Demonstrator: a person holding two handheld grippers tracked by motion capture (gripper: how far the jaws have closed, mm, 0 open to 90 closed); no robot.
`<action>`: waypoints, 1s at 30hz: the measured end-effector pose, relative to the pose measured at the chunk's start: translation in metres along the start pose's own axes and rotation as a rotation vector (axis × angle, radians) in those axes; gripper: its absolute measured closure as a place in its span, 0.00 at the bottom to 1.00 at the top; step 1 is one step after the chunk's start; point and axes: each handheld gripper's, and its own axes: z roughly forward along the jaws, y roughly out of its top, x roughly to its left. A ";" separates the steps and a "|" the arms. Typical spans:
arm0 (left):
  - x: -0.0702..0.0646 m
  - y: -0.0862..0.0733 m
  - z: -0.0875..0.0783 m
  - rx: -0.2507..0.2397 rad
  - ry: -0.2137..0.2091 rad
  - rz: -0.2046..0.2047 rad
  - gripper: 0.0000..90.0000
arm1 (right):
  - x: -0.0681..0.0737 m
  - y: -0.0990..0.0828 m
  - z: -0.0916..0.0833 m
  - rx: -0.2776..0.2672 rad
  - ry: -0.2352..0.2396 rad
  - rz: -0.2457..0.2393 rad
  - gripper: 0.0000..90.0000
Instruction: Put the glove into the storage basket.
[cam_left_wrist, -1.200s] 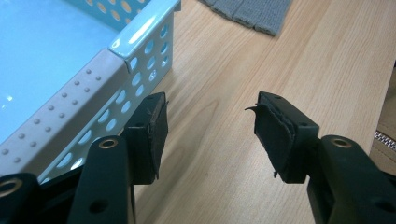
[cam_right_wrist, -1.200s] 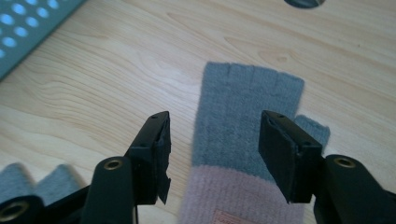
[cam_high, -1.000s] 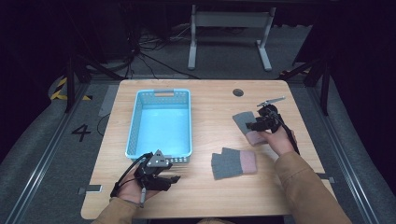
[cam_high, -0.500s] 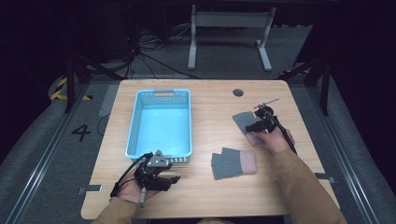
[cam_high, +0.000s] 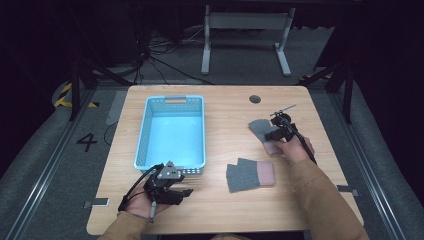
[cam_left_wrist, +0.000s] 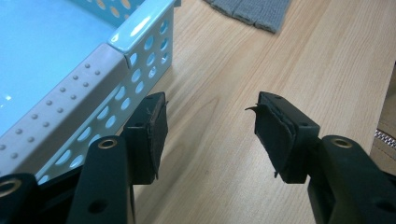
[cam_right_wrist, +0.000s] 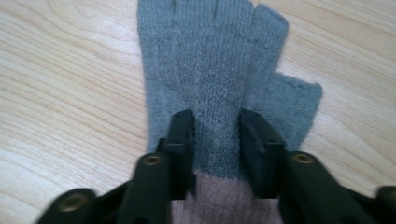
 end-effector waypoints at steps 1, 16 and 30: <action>0.000 0.000 0.000 0.001 0.000 0.000 0.50 | 0.001 0.000 -0.001 0.003 -0.001 -0.011 0.84; 0.000 0.000 0.000 0.003 0.000 -0.001 0.51 | 0.003 0.003 -0.033 -0.061 0.020 -0.039 0.87; 0.005 0.000 -0.002 -0.023 -0.003 -0.031 0.50 | 0.017 -0.002 -0.082 -0.118 0.069 -0.145 0.86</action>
